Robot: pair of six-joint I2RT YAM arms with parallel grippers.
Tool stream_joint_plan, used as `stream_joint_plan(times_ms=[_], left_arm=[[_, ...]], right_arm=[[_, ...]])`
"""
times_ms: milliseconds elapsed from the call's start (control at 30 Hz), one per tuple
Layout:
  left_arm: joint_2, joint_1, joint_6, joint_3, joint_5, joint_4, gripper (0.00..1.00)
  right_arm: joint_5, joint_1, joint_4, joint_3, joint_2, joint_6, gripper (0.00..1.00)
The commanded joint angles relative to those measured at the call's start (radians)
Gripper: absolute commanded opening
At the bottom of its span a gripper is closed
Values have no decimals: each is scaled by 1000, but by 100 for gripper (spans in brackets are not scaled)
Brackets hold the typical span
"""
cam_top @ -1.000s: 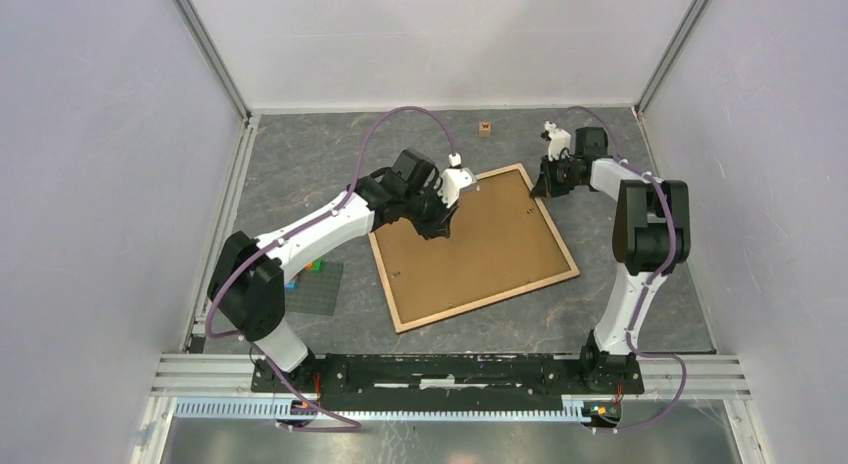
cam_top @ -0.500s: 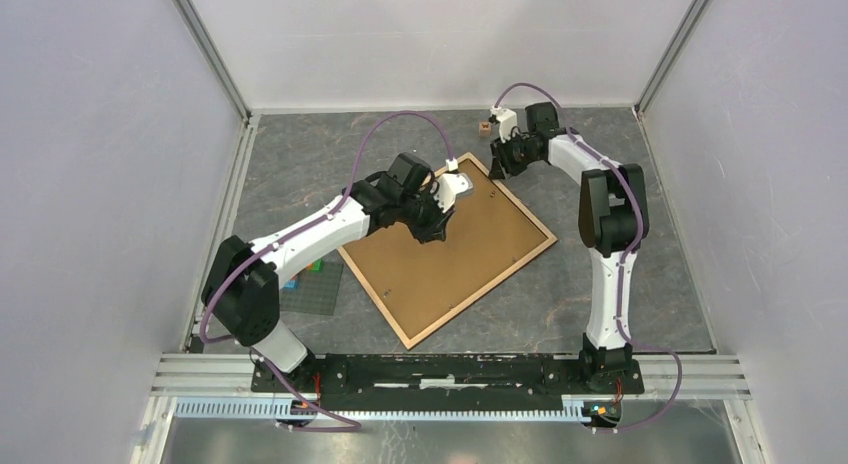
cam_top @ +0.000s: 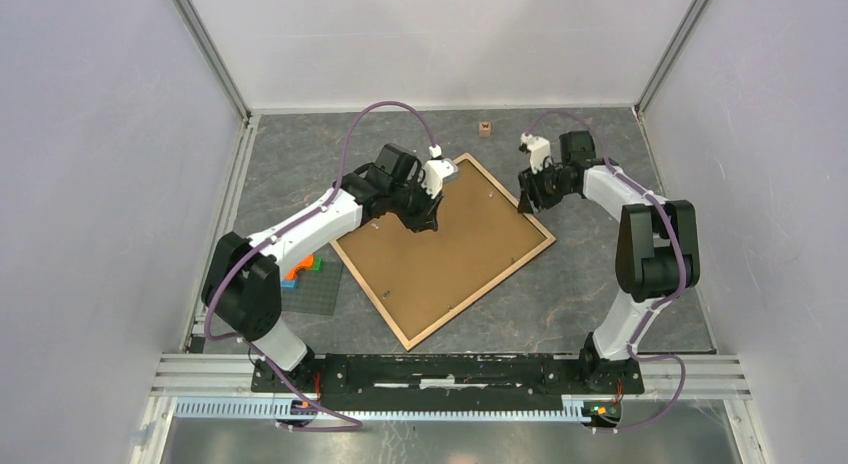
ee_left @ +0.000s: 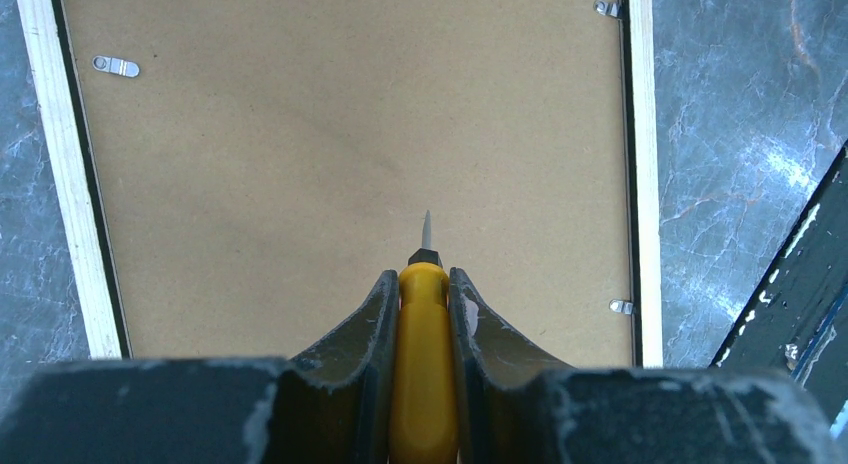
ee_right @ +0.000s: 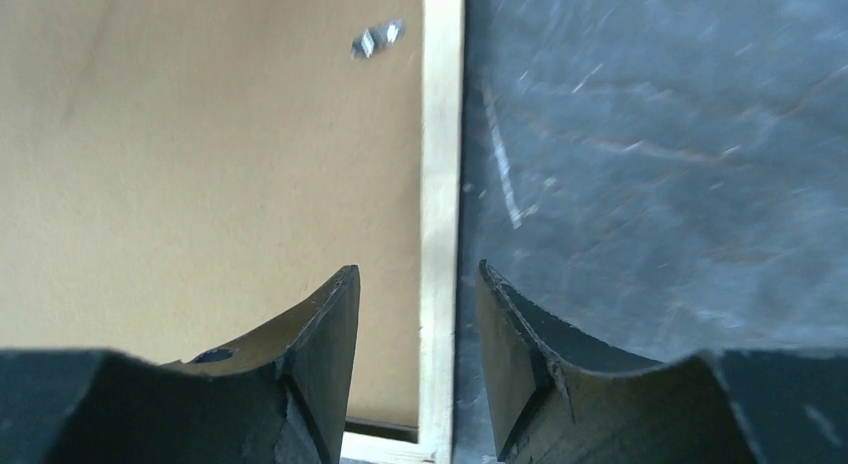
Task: Take the photo out of the frame
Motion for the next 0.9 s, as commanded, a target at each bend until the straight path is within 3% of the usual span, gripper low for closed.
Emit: stream_joint_plan(times_ms=[0, 367, 433, 533, 600, 867], left_arm=[[4, 7, -36, 46, 37, 39, 2], [-11, 16, -45, 46, 23, 31, 2], [-14, 16, -44, 44, 21, 32, 2], [-18, 20, -39, 45, 19, 24, 2], [-18, 23, -36, 47, 18, 19, 2], [-34, 43, -35, 38, 29, 8, 2]], right_arm=[[20, 10, -30, -83, -23, -54, 54], [253, 31, 40, -178, -11, -115, 52], [253, 31, 38, -187, -11, -135, 42], [243, 31, 15, -179, -3, -237, 13], [266, 23, -18, -137, 28, -320, 0], [145, -50, -207, 262, 255, -564, 0]])
